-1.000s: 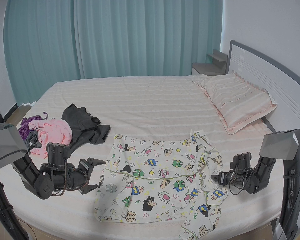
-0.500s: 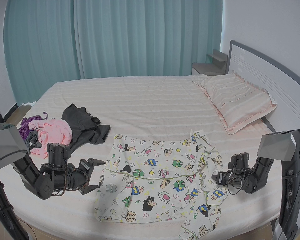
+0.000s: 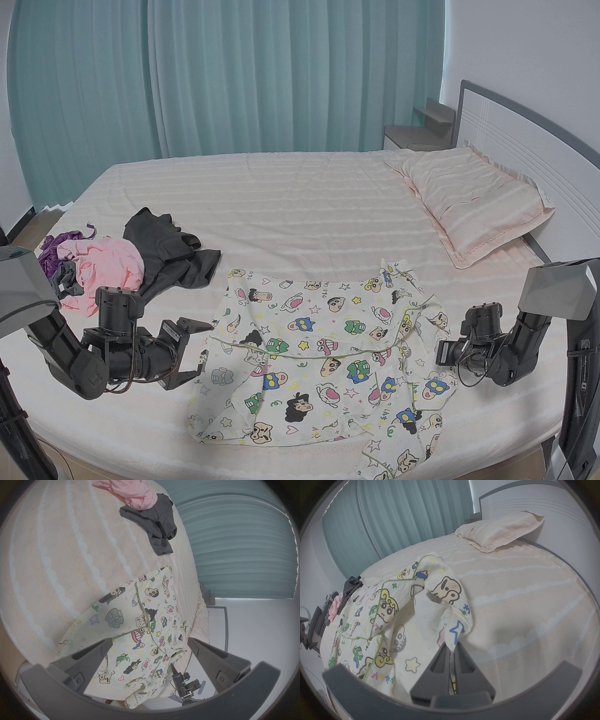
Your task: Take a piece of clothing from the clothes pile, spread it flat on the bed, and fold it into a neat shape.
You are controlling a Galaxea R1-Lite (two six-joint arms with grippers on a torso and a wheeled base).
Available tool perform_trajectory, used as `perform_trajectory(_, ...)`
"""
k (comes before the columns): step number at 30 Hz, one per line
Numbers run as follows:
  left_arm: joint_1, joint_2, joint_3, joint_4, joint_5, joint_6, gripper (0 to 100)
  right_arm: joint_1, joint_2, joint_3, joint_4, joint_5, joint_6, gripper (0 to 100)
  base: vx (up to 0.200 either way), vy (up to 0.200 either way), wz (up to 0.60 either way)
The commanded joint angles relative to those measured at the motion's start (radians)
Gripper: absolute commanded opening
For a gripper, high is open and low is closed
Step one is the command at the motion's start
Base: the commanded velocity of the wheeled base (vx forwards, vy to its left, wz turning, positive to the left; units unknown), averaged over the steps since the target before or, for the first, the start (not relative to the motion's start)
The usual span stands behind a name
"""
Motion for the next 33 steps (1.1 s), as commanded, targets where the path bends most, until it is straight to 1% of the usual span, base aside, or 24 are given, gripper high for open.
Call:
perform_trajectory(1, 0.000, 0.002, 0.000, 0.000, 0.000, 0.000, 100, -0.020, -0.041, 0.007, 0.005, -0.001, 0.000, 0, 0.000, 0.000, 0.00)
perform_trajectory(7, -0.001, 0.002, 0.000, -0.001, 0.001, 0.000, 100, -0.081, -0.084, 0.021, 0.010, -0.007, -0.017, 0, 0.000, 0.000, 0.00)
perform_trajectory(8, -0.003, 0.002, 0.000, 0.000, 0.001, 0.000, 100, -0.104, -0.094, 0.022, 0.010, -0.006, -0.034, 0, 0.000, 0.000, 0.00)
perform_trajectory(9, -0.003, 0.002, 0.000, 0.000, 0.001, 0.000, 100, -0.104, -0.094, 0.022, 0.010, -0.006, -0.034, 0, 0.000, 0.000, 0.00)
perform_trajectory(10, -0.003, 0.002, 0.000, -0.001, 0.001, 0.001, 100, -0.127, -0.097, 0.025, 0.010, -0.006, -0.058, 0, 0.000, 0.000, 0.00)
perform_trajectory(11, -0.003, 0.002, 0.000, 0.000, 0.001, 0.001, 100, -0.130, -0.097, 0.025, 0.010, -0.006, -0.063, 0, 0.000, 0.000, 0.00)
perform_trajectory(12, -0.003, 0.002, 0.000, -0.001, 0.001, 0.001, 100, -0.147, -0.094, 0.027, 0.010, -0.006, -0.089, 0, 0.000, 0.000, 0.00)
perform_trajectory(13, -0.003, 0.002, 0.000, -0.001, 0.001, 0.000, 100, -0.155, -0.087, 0.027, 0.008, -0.006, -0.104, 0, 0.000, 0.000, 0.00)
perform_trajectory(18, -0.003, 0.002, 0.000, 0.000, 0.001, 0.000, 100, -0.156, -0.078, 0.024, 0.008, -0.006, -0.107, 0, 0.000, 0.000, 0.00)
perform_trajectory(19, -0.003, 0.002, 0.000, 0.000, 0.001, 0.000, 100, -0.158, -0.077, 0.018, 0.008, -0.006, -0.107, 100, 0.000, 0.000, 0.00)
perform_trajectory(21, -0.003, 0.002, 0.000, 0.000, 0.001, 0.001, 100, -0.158, -0.077, 0.019, 0.004, -0.004, -0.107, 100, 0.000, 0.000, 0.00)
perform_trajectory(26, -0.003, 0.003, 0.000, -0.001, 0.001, 0.001, 100, -0.161, -0.087, 0.035, -0.002, 0.024, -0.094, 100, 0.000, 0.000, 0.00)
perform_trajectory(28, -0.003, 0.002, 0.000, 0.000, 0.001, 0.001, 100, -0.181, -0.089, 0.038, -0.002, 0.050, -0.045, 100, 0.000, 0.000, 0.00)
perform_trajectory(29, -0.003, 0.002, 0.000, 0.000, 0.001, 0.001, 100, -0.181, -0.089, 0.038, -0.002, 0.050, -0.045, 100, 0.000, 0.000, 0.00)
perform_trajectory(30, -0.003, 0.002, 0.000, -0.001, 0.001, 0.000, 100, -0.198, -0.094, 0.042, -0.002, 0.085, 0.011, 100, 0.000, 0.000, 0.00)
perform_trajectory(31, -0.003, 0.002, 0.000, -0.001, 0.001, 0.001, 100, -0.204, -0.095, 0.042, -0.002, 0.096, 0.023, 100, 0.000, 0.000, 0.00)
perform_trajectory(32, -0.003, 0.002, 0.001, -0.001, 0.001, 0.000, 100, -0.227, -0.100, 0.047, -0.001, 0.140, 0.063, 100, 0.000, 0.000, 0.00)
perform_trajectory(33, -0.003, 0.002, 0.003, -0.001, 0.001, 0.000, 100, -0.239, -0.103, 0.050, -0.001, 0.169, 0.086, 100, 0.000, 0.000, 0.00)
